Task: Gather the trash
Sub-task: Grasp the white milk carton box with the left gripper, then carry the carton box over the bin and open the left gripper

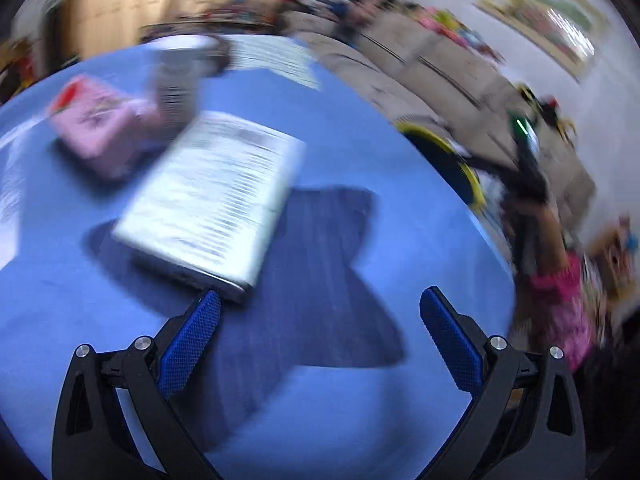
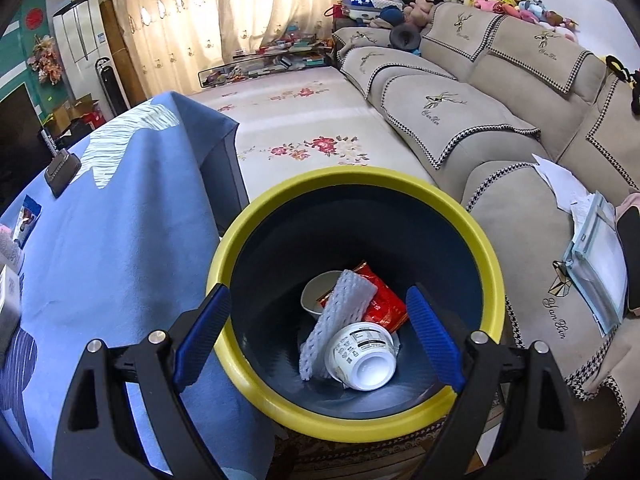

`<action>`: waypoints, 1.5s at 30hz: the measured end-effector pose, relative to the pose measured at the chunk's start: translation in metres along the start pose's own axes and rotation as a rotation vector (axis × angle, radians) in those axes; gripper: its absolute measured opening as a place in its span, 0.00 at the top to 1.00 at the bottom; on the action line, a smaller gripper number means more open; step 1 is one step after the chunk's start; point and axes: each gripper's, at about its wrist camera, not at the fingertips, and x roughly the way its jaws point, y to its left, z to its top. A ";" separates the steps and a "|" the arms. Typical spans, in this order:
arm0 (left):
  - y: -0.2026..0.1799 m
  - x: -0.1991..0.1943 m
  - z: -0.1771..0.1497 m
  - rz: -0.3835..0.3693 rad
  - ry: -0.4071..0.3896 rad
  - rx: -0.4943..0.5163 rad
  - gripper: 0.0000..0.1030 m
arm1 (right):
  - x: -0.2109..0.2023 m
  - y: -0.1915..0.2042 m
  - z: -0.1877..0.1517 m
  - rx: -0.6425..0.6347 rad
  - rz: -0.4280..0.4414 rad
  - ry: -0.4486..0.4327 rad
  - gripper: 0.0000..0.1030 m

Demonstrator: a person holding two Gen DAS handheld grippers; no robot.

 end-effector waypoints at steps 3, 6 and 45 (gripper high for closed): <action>-0.023 -0.006 0.009 0.084 -0.034 0.078 0.05 | -0.001 0.000 -0.001 -0.003 0.008 -0.003 0.18; -0.009 -0.019 0.028 0.155 -0.090 0.035 0.05 | -0.004 -0.004 -0.001 0.003 0.014 -0.012 0.18; -0.015 0.047 0.085 0.293 0.048 0.070 0.29 | -0.010 -0.027 -0.018 0.054 0.080 -0.009 0.17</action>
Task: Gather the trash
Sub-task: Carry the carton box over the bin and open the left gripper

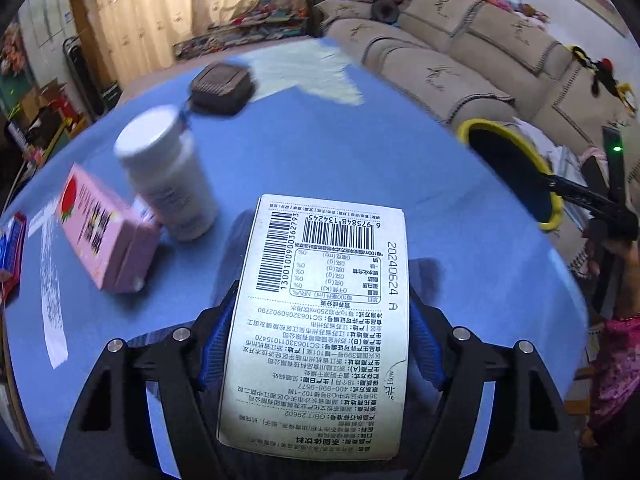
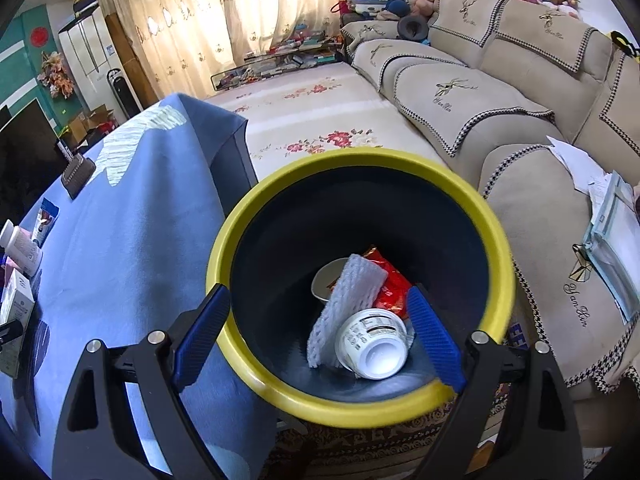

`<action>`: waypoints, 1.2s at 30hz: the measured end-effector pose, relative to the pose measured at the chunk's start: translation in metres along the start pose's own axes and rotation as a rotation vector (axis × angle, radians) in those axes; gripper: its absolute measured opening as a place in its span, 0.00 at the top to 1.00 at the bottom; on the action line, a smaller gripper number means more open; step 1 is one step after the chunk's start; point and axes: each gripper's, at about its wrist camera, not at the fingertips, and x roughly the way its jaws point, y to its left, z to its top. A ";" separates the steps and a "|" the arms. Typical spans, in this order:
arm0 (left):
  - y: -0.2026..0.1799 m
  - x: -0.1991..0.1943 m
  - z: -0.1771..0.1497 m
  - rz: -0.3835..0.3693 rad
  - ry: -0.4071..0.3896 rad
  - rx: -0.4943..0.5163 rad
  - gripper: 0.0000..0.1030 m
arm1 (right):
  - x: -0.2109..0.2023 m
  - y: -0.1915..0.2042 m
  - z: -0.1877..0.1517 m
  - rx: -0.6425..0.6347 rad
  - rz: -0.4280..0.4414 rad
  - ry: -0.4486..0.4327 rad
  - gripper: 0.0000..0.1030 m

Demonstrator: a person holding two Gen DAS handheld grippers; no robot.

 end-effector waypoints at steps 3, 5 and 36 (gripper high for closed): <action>-0.023 -0.008 0.010 -0.032 -0.027 0.039 0.29 | -0.015 -0.012 -0.005 0.018 -0.019 -0.026 0.17; -0.044 -0.011 0.021 -0.064 -0.042 0.075 0.29 | -0.025 -0.023 -0.010 0.032 -0.031 -0.040 0.17; -0.291 0.163 0.169 -0.246 0.054 0.277 0.16 | -0.046 -0.155 -0.051 0.222 -0.120 -0.005 0.16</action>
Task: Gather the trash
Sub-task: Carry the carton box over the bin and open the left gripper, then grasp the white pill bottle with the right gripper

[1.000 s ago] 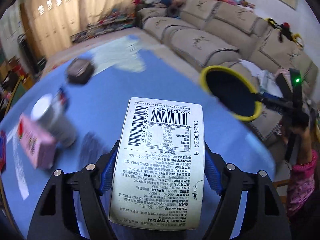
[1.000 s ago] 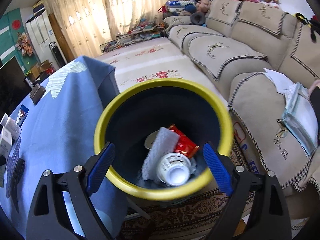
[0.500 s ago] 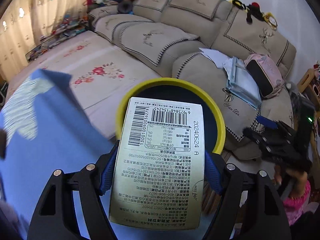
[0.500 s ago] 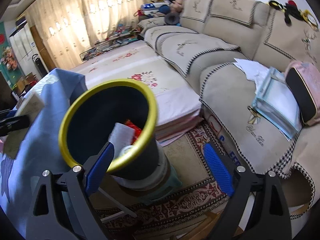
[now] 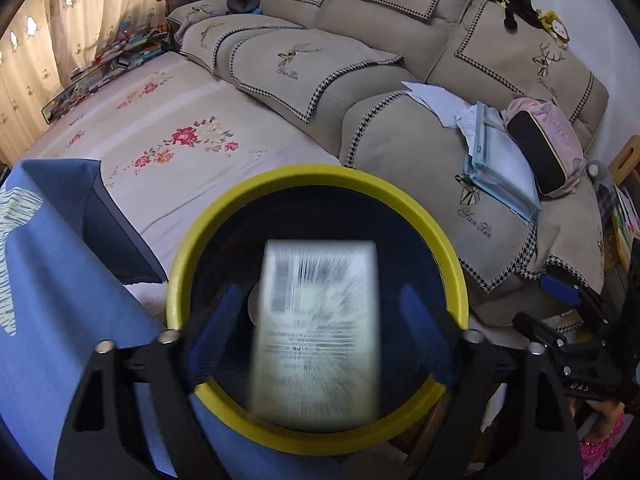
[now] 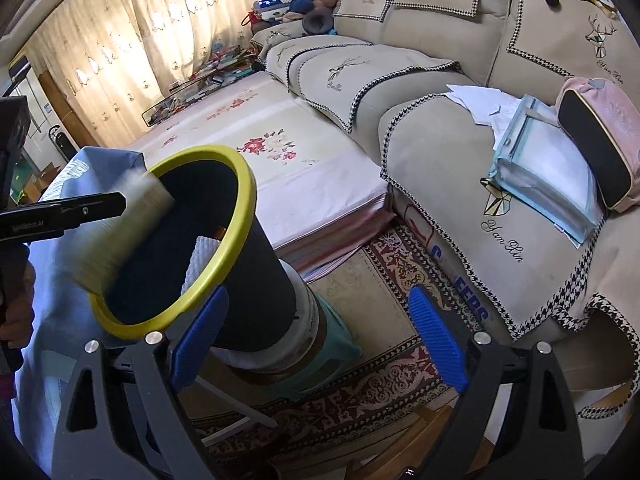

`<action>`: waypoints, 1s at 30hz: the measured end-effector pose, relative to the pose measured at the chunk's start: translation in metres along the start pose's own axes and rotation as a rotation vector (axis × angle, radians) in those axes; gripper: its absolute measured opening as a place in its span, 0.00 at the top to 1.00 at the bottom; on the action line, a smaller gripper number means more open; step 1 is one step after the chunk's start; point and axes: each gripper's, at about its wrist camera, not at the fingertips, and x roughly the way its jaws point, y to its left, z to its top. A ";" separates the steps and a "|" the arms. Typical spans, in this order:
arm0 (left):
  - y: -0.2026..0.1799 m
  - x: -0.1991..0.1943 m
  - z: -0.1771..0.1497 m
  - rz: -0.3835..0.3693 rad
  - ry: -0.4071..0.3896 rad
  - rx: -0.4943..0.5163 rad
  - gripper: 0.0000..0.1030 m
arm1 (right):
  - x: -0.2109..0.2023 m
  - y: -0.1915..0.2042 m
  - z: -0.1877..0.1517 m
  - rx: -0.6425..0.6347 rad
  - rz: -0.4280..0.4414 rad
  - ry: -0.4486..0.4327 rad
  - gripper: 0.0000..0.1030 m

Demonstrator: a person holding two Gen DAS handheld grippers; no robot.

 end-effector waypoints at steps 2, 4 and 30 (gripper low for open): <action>0.002 -0.008 -0.002 0.000 -0.021 -0.008 0.16 | 0.000 0.004 0.000 -0.007 0.006 0.000 0.16; 0.009 -0.024 -0.008 -0.002 -0.052 -0.015 0.16 | -0.001 0.006 0.000 -0.014 0.010 -0.001 0.16; 0.248 -0.348 -0.288 0.475 -0.538 -0.536 0.05 | -0.019 0.245 0.007 -0.402 0.272 -0.016 0.16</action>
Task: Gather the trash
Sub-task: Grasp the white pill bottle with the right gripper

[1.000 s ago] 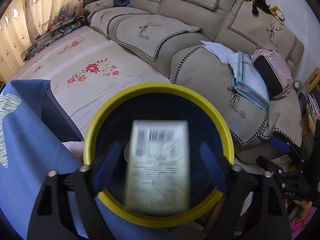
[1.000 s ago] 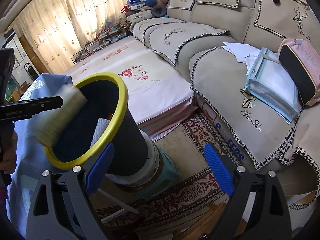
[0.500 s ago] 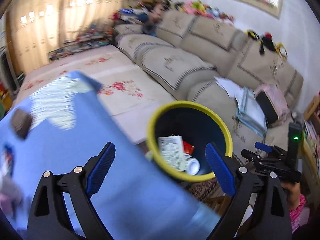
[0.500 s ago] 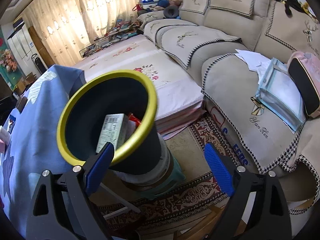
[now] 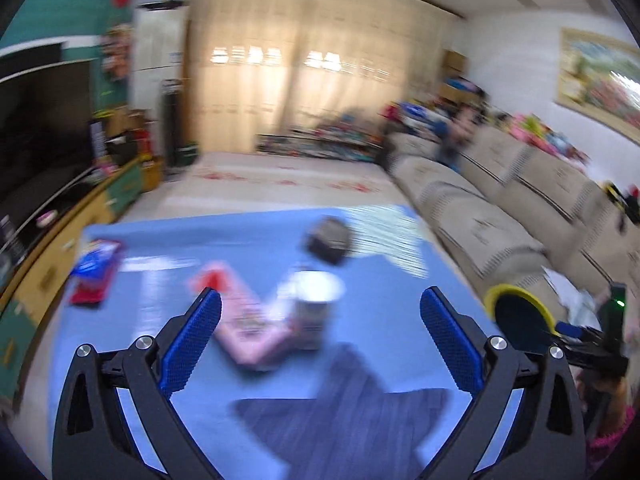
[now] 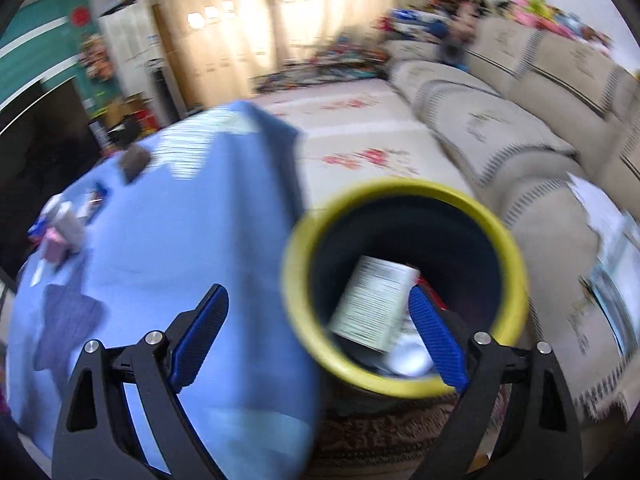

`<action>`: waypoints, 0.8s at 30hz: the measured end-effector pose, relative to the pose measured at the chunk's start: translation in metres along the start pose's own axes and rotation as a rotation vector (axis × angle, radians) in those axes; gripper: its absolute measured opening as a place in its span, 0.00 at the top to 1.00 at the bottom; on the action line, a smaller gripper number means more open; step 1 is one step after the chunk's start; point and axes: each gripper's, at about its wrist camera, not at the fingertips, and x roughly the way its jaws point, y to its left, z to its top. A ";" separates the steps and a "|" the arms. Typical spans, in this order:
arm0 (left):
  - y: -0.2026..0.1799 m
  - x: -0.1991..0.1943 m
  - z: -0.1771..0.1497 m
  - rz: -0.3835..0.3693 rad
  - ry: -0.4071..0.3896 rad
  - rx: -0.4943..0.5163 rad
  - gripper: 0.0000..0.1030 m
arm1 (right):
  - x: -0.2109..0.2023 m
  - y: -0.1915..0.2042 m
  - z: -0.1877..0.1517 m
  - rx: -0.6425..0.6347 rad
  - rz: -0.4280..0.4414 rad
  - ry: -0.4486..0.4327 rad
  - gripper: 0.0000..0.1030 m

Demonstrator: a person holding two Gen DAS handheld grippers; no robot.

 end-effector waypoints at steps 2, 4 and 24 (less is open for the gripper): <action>0.038 -0.003 -0.002 0.059 -0.021 -0.054 0.05 | 0.007 0.033 0.011 -0.063 0.046 0.000 0.16; 0.069 0.000 -0.006 0.137 -0.034 -0.091 0.05 | 0.011 0.065 0.018 -0.121 0.081 -0.005 0.16; 0.137 0.035 -0.040 0.255 -0.003 -0.261 0.05 | 0.082 0.276 0.056 -0.372 0.296 -0.022 0.21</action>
